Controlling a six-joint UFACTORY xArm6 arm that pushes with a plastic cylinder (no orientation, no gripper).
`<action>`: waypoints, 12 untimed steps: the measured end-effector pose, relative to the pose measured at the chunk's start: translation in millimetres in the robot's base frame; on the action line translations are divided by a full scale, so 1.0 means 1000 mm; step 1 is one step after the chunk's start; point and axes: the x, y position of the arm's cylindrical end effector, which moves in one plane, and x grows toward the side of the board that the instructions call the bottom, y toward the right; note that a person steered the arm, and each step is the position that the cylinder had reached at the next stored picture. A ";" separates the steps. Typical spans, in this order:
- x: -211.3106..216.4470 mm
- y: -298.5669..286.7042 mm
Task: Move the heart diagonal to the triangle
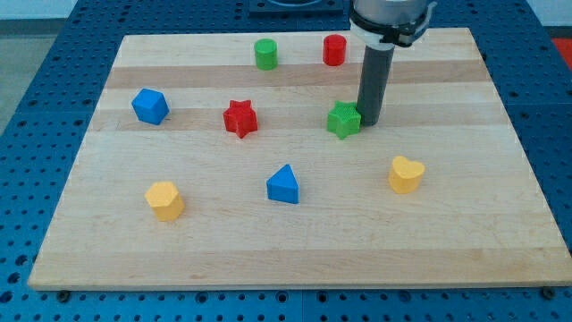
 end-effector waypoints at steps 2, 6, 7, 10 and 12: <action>0.057 0.006; 0.087 0.024; 0.086 0.048; 0.075 0.077; 0.070 0.093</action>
